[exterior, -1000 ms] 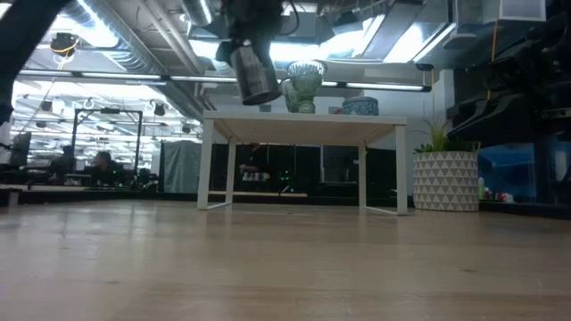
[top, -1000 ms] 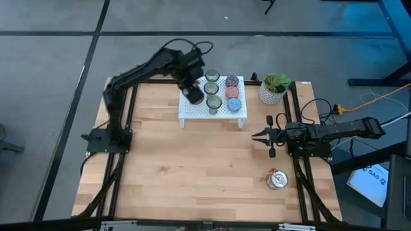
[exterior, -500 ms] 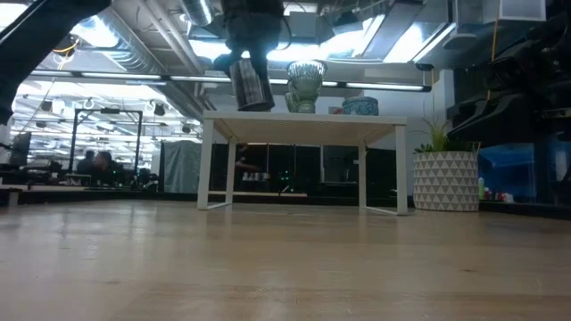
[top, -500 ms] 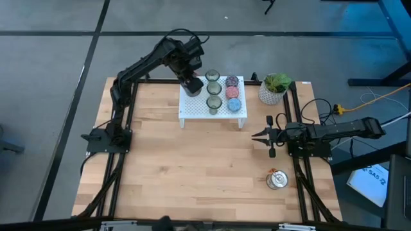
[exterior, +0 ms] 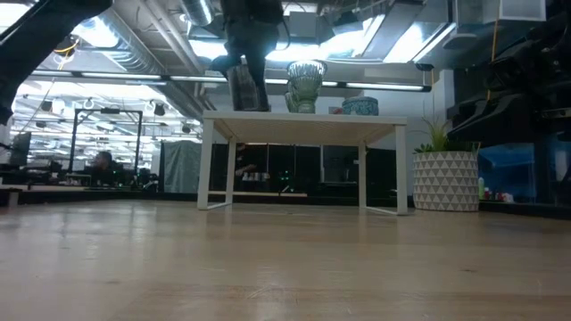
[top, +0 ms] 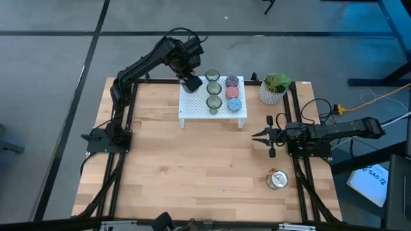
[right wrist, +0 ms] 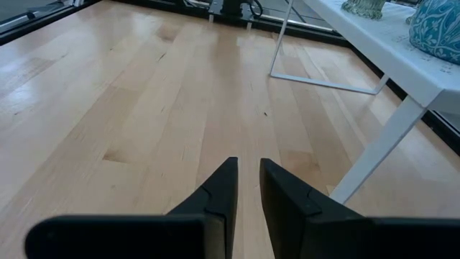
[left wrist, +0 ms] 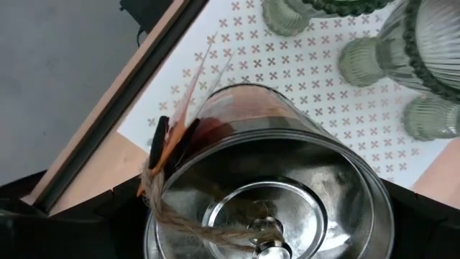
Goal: Pick & Place candle stick holders
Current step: Put the left silver scented candle on the shelf
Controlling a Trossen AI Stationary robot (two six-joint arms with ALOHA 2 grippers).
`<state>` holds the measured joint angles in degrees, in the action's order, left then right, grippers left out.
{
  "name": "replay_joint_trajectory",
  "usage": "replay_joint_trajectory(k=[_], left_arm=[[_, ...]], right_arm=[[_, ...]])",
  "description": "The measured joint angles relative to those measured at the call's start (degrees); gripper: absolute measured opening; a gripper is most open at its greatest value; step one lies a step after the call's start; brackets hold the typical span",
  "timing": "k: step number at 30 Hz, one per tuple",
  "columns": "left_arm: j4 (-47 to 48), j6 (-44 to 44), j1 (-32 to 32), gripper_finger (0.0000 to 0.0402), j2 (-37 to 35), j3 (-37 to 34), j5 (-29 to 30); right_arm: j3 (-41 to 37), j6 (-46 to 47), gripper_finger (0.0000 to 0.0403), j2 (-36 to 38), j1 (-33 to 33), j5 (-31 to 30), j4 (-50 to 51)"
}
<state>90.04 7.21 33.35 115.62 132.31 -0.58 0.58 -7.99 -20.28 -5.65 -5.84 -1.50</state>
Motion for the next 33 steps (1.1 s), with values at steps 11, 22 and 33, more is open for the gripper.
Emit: replay_joint_trajectory(k=[11, 22, 33], left_arm=[[-0.2, -2.3, -0.6, 0.0355, 5.0, 0.0, 0.8], [0.0, -2.3, -0.2, 0.0387, 5.2, 0.0, 4.5], [0.0, -0.3, -0.2, 0.0384, 5.2, 0.0, 1.9]], right_arm=[[0.0, 0.0, 0.0063, 0.0, 0.0, 0.0, 0.0], [0.0, 0.0, 0.0063, 0.0, 0.0, 0.0, 0.0], [0.0, 0.0, 0.0063, 0.0, 0.0, 0.0, 0.0]])
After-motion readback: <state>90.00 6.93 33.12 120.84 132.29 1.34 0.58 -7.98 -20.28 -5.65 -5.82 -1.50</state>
